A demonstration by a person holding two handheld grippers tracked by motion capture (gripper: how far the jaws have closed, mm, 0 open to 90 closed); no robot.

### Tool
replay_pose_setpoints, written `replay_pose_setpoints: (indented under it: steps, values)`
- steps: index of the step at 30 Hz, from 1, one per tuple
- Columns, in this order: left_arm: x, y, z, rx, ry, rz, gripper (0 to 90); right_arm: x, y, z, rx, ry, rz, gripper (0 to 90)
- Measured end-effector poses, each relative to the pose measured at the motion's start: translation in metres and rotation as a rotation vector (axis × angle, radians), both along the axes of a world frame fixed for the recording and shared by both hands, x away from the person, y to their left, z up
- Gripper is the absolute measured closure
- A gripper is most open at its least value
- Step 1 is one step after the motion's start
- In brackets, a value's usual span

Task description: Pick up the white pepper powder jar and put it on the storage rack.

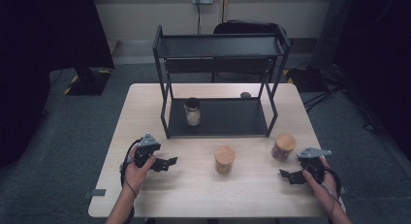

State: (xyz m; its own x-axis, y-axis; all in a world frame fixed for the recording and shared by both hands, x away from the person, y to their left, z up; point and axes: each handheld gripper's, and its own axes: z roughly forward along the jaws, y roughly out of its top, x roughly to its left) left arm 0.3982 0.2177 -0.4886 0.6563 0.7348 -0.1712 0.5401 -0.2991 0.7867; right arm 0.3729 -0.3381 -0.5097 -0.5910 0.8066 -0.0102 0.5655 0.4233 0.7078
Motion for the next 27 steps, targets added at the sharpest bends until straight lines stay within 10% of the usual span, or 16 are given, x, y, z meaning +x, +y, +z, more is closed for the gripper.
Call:
replay_pose_setpoints:
  steps: [27]
  values:
    - [-0.014, 0.02, -0.01, 0.002, 0.013, 0.015, 3.3, 0.0, 0.0, 0.0, 0.0, -0.001, 0.0, 0.0]
